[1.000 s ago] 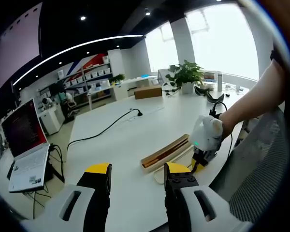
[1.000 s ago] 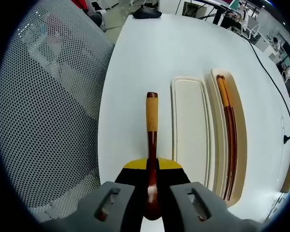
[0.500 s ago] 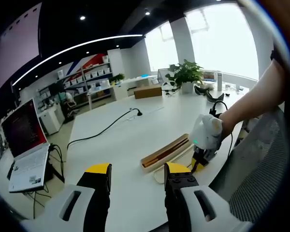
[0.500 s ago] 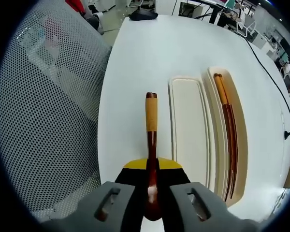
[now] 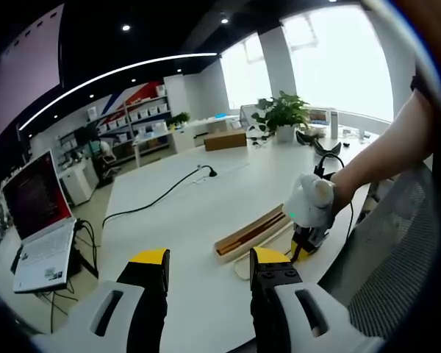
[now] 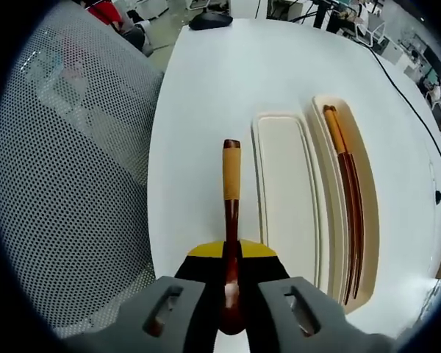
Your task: Arrange the utensils inside the cutlery case until each visible utensil rests in its matching compartment.
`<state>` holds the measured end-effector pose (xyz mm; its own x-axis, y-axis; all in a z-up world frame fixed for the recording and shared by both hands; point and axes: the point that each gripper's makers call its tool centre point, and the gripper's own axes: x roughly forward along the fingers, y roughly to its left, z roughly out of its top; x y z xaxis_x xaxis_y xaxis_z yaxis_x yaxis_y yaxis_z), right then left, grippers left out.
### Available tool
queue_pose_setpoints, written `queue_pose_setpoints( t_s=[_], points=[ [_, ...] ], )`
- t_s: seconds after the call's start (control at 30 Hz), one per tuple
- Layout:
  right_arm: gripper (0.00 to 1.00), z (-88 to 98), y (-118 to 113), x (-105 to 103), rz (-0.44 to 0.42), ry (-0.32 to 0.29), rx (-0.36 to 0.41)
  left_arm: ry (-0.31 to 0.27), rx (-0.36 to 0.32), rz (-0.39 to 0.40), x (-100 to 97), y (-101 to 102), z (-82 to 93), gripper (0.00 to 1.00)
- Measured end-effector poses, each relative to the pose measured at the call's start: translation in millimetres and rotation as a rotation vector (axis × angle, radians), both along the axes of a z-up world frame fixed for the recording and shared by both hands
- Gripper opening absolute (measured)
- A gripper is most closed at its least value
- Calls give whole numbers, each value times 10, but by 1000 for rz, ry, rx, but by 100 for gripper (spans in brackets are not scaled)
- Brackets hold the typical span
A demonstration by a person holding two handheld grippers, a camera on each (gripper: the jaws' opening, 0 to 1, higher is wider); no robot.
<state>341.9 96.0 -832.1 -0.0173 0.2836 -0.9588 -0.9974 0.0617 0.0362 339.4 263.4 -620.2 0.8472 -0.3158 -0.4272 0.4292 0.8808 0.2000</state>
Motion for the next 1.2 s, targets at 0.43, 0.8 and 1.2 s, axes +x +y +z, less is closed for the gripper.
queue_pose_setpoints(
  t_s=[0.43,0.8,1.2],
  points=[
    [1,-6,-15,-22,8,10,-18,-2,-4,1,6,6,3,44],
    [1,120,-92,33,26,-4,-42,-7,-8,4,8,13,14,44],
    [1,327,-65,155,35,-54,-24,-11,-5,-1,-3,-1,20,44]
  ],
)
